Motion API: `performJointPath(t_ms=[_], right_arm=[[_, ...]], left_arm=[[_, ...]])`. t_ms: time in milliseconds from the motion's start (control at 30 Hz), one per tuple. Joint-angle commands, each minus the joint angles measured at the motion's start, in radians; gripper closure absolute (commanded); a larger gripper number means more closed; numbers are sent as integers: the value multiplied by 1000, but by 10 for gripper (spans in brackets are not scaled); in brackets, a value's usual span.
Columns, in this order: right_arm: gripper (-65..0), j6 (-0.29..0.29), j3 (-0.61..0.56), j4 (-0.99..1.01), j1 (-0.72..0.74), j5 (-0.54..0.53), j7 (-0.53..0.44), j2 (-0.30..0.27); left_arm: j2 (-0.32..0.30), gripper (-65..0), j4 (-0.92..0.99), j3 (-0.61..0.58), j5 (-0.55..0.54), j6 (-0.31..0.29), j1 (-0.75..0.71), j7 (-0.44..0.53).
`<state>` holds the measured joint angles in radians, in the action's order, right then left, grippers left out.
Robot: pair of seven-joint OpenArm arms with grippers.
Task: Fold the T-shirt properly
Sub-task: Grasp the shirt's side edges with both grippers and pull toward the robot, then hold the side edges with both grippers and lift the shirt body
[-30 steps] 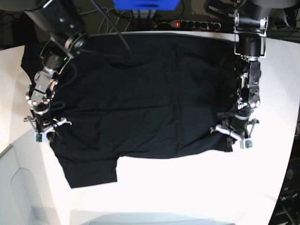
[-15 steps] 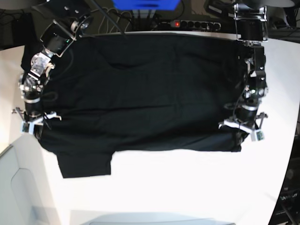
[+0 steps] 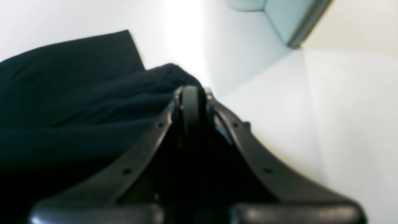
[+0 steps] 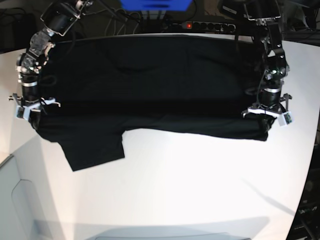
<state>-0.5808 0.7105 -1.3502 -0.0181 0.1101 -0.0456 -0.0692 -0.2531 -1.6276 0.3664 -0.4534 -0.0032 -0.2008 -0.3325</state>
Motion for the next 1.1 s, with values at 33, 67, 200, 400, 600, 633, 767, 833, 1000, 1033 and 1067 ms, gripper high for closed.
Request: performJointPath(t_ms=[33, 67, 200, 400, 600, 633, 767, 833, 1000, 1033, 1067], right_arm=[[0, -8, 4, -21, -16, -40, -30, -31], [0, -8, 2, -19, -29, -45, -30, -37], [0, -8, -1, 4, -53, -43, -26, -45], [0, -8, -1, 24, -55, -42, -23, -39], [-74, -8, -19, 24, -69, -39, -21, -42], [-115, -8, -30, 24, -73, -39, -21, -44], [-228, -8, -39, 16, -84, -43, -26, -44], [-249, -8, -36, 16, -82, -43, -29, -42], [-249, -8, -35, -24, -82, -48, -27, -39], [-250, -8, -35, -44, -85, -48, -24, -37], [-250, -8, -36, -56, -85, -48, -23, -37]], left_arm=[[-10, 0, -20, 7, -2, -4, -18, 31], [-10, 0, -20, 6, -2, -4, -30, 31], [19, 0, -6, 6, -3, -4, -72, 31], [51, -1, 28, 0, -2, -4, -99, 23], [51, -132, 51, 0, -2, -4, -101, 22], [51, -186, 48, 1, -2, -4, -102, 22], [53, -344, 26, 9, -2, -4, -104, 28], [53, -376, -10, 10, -2, -4, -107, 29], [45, -381, -86, 10, -2, -4, -104, 31], [45, -381, -87, 10, -2, -4, -102, 31], [44, -381, -86, 10, -2, -4, -96, 31]])
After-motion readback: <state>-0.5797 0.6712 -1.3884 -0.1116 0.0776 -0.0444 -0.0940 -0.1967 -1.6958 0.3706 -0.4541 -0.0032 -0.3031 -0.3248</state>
